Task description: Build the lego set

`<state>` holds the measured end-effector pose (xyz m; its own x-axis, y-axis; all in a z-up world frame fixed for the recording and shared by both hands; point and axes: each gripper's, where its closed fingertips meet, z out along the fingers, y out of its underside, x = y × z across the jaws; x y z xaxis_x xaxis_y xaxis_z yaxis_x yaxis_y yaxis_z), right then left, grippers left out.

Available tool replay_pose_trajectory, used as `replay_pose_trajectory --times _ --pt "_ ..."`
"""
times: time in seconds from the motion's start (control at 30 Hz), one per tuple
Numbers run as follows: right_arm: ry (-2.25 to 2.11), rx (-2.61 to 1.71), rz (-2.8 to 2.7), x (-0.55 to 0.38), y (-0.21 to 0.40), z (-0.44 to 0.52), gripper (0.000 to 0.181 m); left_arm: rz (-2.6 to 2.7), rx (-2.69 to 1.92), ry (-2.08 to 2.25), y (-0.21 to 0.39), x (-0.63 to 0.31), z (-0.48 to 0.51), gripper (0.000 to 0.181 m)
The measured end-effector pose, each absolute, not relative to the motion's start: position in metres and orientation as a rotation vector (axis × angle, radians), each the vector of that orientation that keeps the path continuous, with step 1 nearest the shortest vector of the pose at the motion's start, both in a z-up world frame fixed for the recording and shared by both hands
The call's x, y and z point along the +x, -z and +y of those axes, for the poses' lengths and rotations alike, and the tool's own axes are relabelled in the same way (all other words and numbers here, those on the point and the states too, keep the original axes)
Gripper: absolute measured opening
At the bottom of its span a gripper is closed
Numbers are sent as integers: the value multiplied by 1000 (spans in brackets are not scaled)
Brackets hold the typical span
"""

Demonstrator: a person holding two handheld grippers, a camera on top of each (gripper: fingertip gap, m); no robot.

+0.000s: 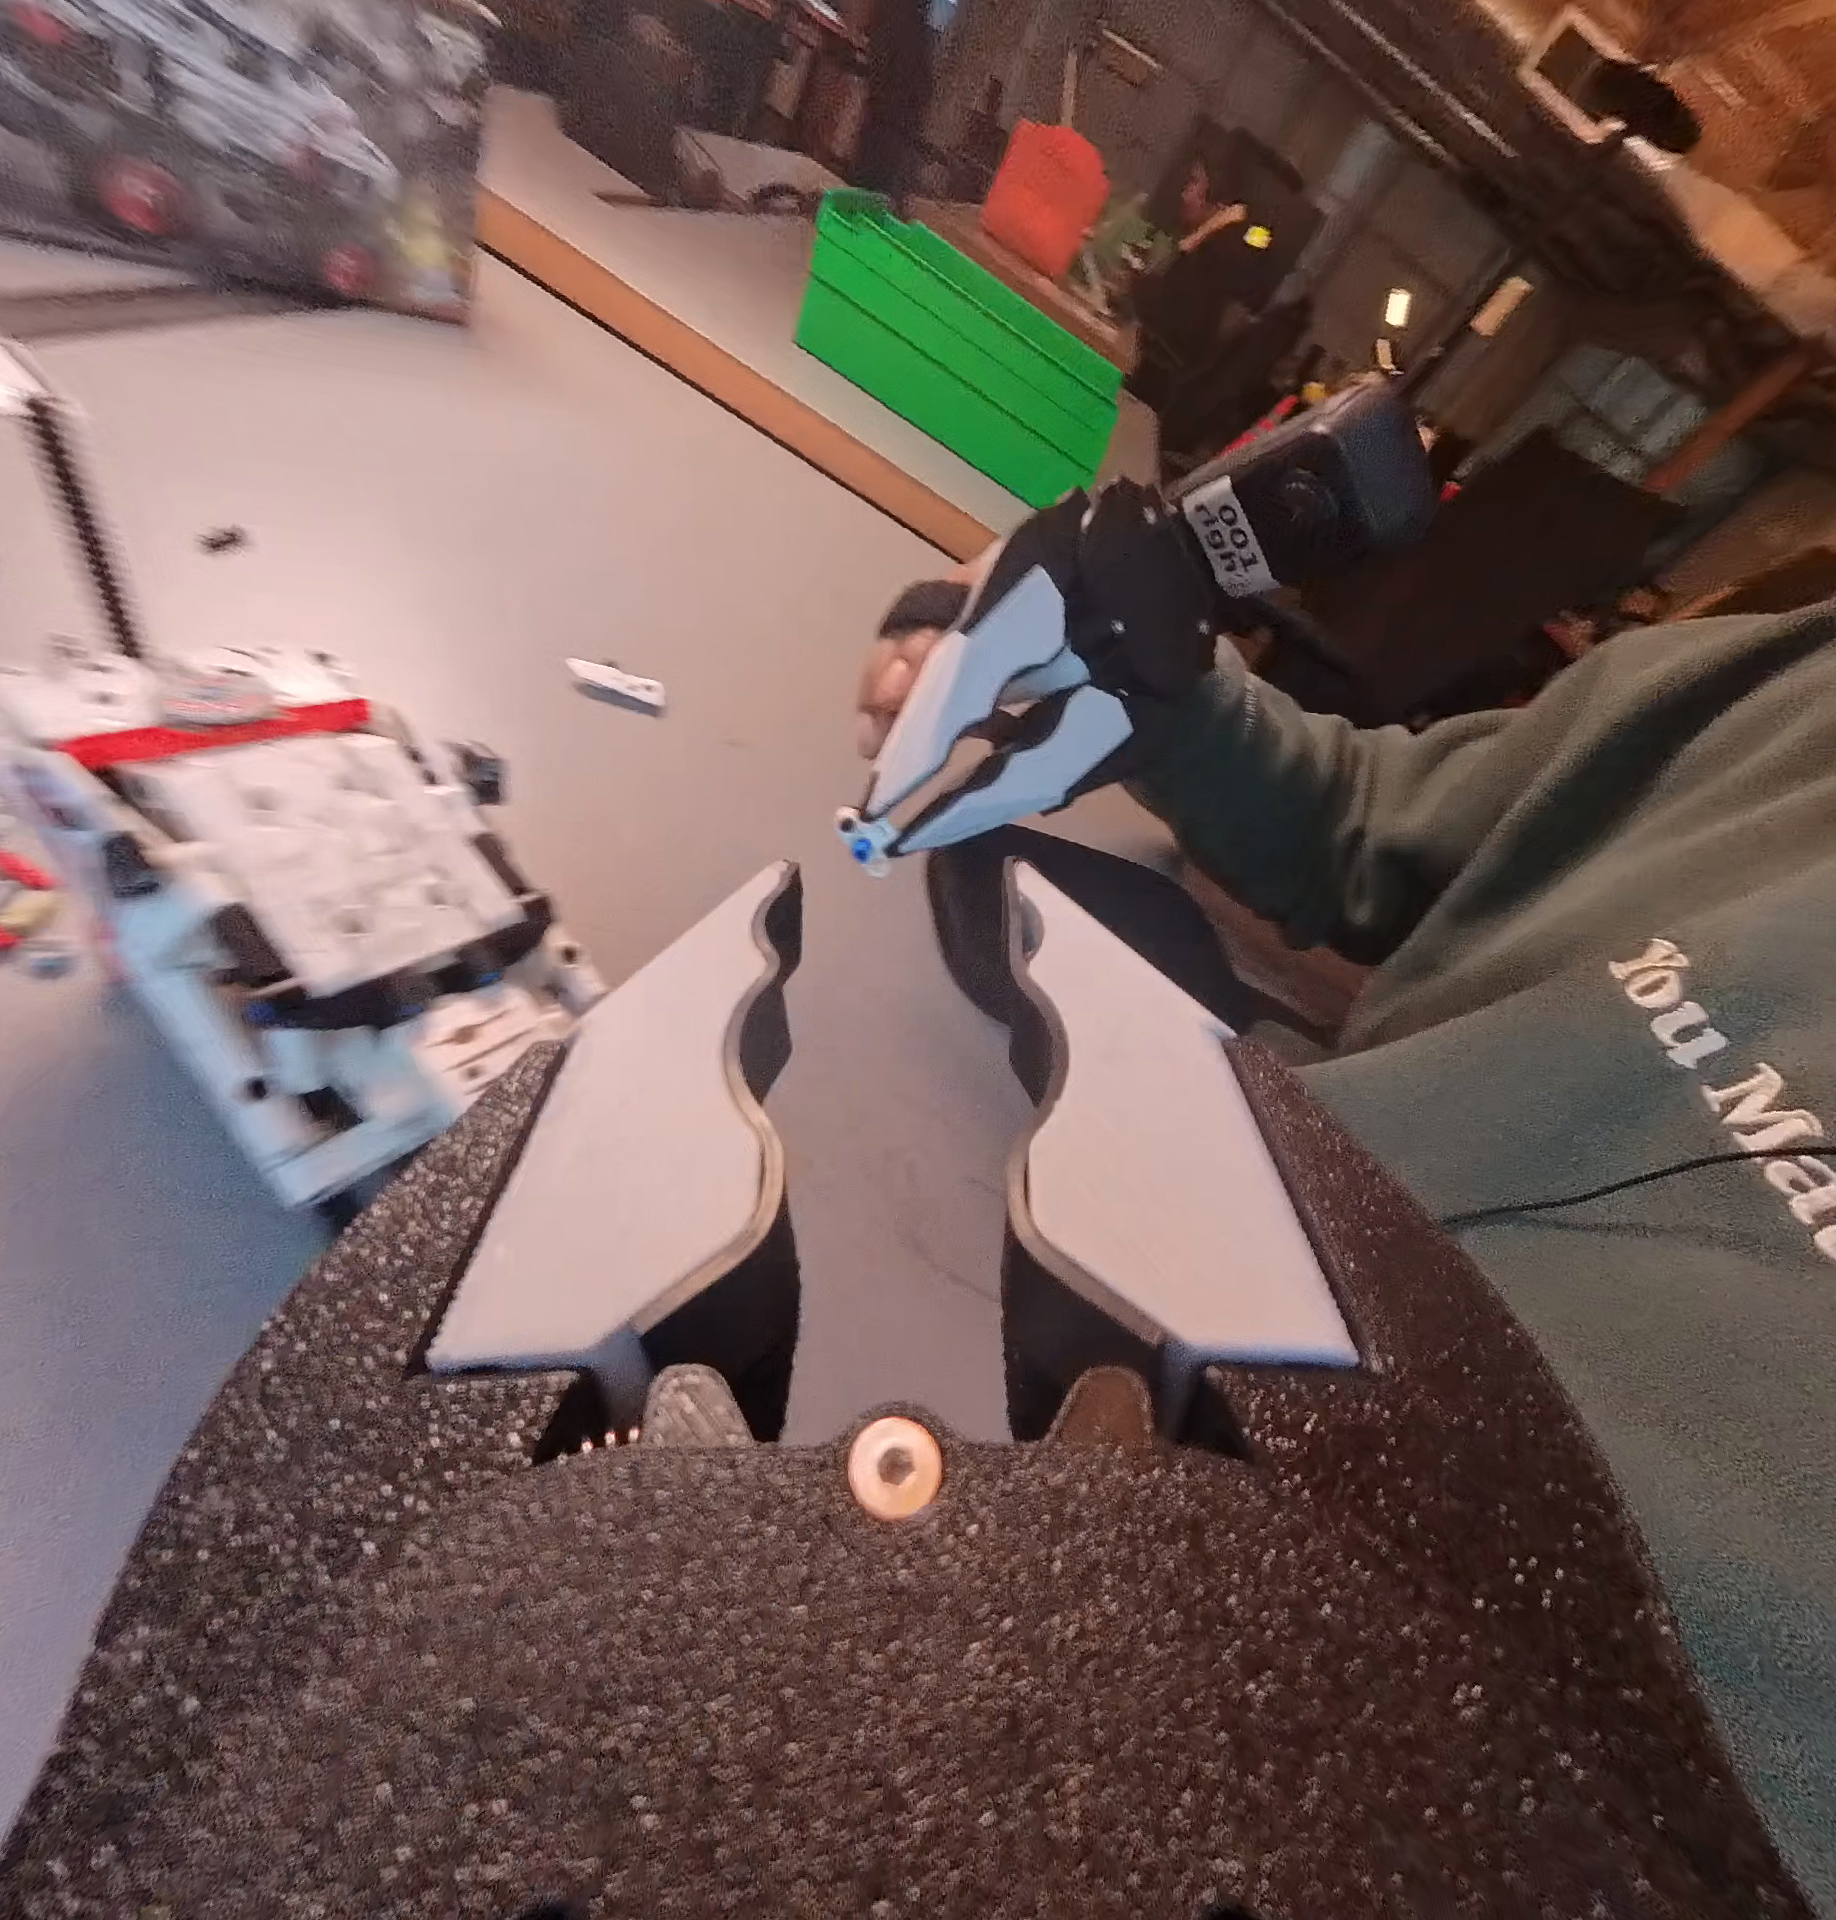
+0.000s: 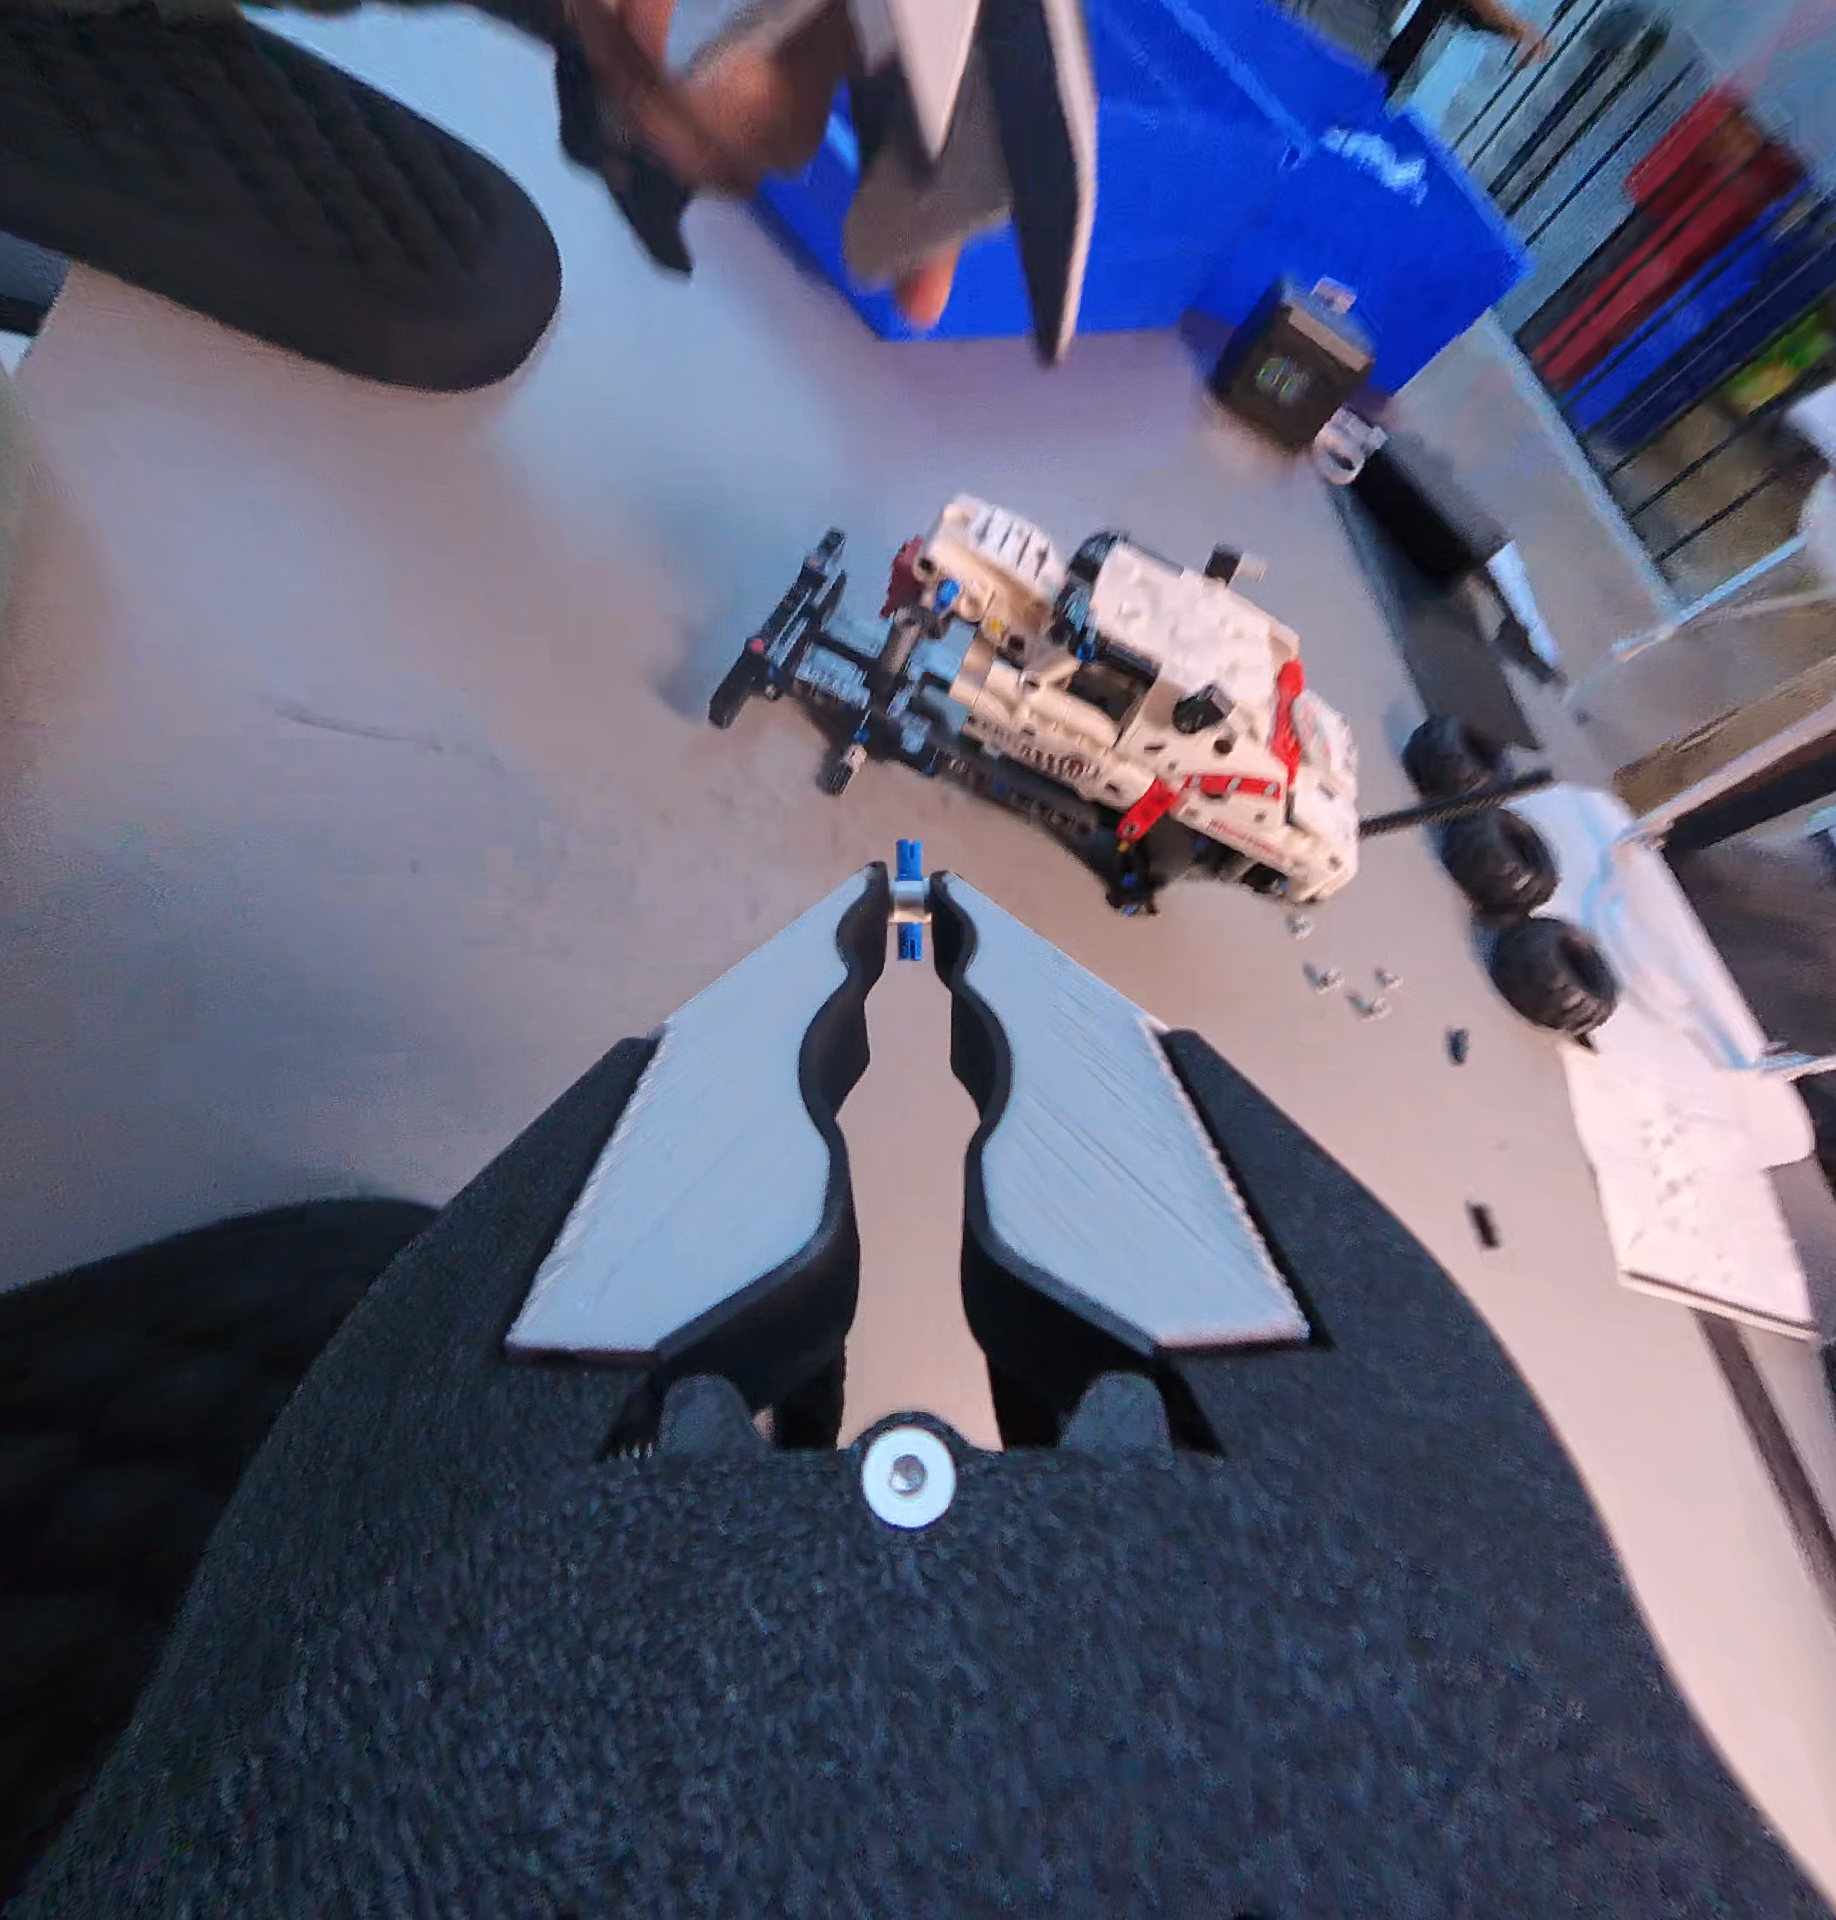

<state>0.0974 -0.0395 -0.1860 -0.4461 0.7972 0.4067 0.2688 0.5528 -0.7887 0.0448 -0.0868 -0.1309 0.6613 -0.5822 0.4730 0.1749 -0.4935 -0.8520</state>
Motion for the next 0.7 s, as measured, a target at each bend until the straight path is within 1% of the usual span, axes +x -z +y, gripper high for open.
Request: replay_pose_trajectory --times 0.1,0.23,0.37,0.4,0.43,0.6,0.7 --pt "-789 -717 -1869 87 162 -50 6 320 -1912 1093 153 81 -79 34" --pt "-736 -613 -1830 82 155 -65 6 295 -1889 1091 160 87 -67 27" --pt "-709 -581 -1816 80 159 -69 7 310 -1871 1112 162 87 -71 11" --pt "-713 -569 -1813 79 159 -70 7 317 -1865 1110 162 87 -72 10" --pt "-729 -564 -1819 80 159 -72 7 326 -1862 1107 163 85 -73 4" --pt "-852 -564 -1803 80 151 -79 7 357 -1776 1178 155 86 -78 2" --pt "-1029 -641 -1734 81 135 -77 23 329 -1661 1262 140 82 -80 2"
